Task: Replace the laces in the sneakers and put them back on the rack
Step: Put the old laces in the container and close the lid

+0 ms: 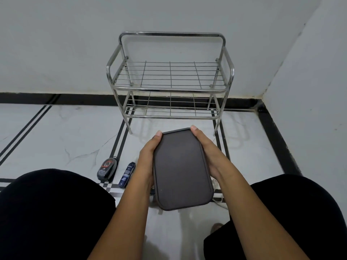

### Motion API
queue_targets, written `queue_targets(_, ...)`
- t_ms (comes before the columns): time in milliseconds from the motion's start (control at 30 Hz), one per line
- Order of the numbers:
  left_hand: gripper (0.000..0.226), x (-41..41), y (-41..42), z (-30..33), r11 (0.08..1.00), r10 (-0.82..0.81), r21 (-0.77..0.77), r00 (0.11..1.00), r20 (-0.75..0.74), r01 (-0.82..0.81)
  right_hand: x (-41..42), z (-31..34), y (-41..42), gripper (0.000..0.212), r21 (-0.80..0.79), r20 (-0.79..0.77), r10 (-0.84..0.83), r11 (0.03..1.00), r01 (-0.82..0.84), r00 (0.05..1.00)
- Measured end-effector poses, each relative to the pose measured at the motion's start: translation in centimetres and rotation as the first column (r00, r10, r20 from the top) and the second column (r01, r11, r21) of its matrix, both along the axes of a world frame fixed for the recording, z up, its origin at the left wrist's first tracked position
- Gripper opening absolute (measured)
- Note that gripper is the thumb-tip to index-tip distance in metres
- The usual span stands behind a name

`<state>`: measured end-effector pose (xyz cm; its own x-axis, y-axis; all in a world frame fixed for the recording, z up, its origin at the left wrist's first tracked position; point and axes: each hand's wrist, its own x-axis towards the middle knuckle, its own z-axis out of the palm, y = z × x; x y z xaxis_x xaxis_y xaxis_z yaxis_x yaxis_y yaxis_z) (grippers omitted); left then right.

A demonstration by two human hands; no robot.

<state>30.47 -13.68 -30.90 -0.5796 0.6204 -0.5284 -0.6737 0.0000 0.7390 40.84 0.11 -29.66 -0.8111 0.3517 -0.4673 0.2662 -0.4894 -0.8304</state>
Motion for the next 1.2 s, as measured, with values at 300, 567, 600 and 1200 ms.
queue_targets(300, 0.052, -1.1, -0.6, -0.2, 0.997, -0.063, 0.045, 0.997, 0.035, 0.062, -0.7, -1.1, -0.1, 0.054, 0.004, 0.124, -0.009, 1.0, 0.009, 0.992)
queue_targets(567, 0.046, -1.2, 0.6, -2.1, 0.982, -0.085, -0.162, 0.993, 0.082, 0.097, 0.1, -2.2, 0.8, 0.062, -0.078, 0.27, 0.008, 0.997, 0.014, 0.963)
queue_targets(600, 0.046, -1.4, 0.6, -2.4, 0.983, -0.071, -0.163, 0.994, 0.081, 0.084, 0.0, -2.3, 0.5, 0.059, -0.097, 0.277, -0.014, 0.994, 0.043, 0.961)
queue_targets(1200, 0.04, -10.7, 17.2, -5.6, 0.987, -0.123, -0.129, 0.961, -0.249, 0.093, -9.5, -4.1, 15.4, 0.027, 0.102, 0.185, -0.432, 0.902, 0.42, 0.883)
